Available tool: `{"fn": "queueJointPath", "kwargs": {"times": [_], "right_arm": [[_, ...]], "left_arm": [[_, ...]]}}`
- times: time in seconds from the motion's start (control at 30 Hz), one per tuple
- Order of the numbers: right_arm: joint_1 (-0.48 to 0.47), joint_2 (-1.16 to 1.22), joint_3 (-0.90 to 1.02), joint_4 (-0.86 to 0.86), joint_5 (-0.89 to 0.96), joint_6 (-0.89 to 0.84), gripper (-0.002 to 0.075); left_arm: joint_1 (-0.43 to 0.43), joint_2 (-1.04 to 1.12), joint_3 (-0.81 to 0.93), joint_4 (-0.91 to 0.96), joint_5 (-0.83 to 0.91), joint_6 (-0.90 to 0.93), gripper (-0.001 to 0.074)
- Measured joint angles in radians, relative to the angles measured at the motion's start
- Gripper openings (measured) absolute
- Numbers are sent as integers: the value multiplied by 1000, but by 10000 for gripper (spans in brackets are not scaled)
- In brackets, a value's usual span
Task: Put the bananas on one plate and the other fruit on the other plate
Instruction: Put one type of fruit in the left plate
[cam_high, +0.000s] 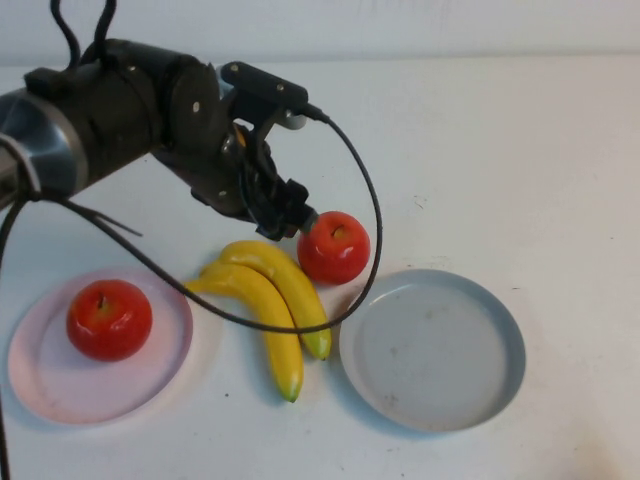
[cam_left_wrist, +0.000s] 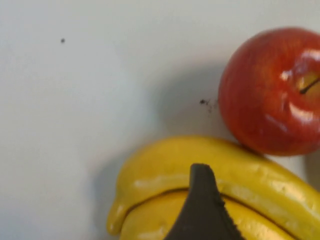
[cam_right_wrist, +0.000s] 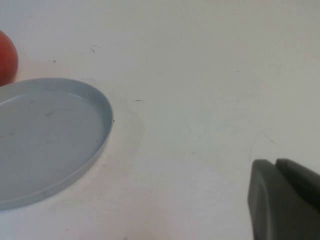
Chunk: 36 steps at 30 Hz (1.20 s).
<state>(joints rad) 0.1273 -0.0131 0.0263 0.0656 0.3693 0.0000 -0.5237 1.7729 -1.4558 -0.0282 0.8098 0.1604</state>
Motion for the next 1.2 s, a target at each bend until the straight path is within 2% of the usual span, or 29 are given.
{"fn": "queueJointPath", "kwargs": {"times": [0.3,0.43,0.5,0.57,0.63,0.7,0.9,1.2], "right_arm": [[0,0,0,0,0,0,-17],[0,0,0,0,0,0,-17],[0,0,0,0,0,0,-17],[0,0,0,0,0,0,-17],[0,0,0,0,0,0,-17],[0,0,0,0,0,0,-17],[0,0,0,0,0,0,-17],[0,0,0,0,0,0,-17]], "left_arm": [[-63,186,-307,2,171,38,440],[-103,236,-382,4,194,109,445],[-120,252,-394,4,196,180,482],[-130,265,-396,4,198,217,549],[-135,279,-396,4,198,226,627],[-136,298,-396,28,196,203,664],[-136,331,-396,127,194,105,668],[-136,333,-396,134,194,54,668]]}}
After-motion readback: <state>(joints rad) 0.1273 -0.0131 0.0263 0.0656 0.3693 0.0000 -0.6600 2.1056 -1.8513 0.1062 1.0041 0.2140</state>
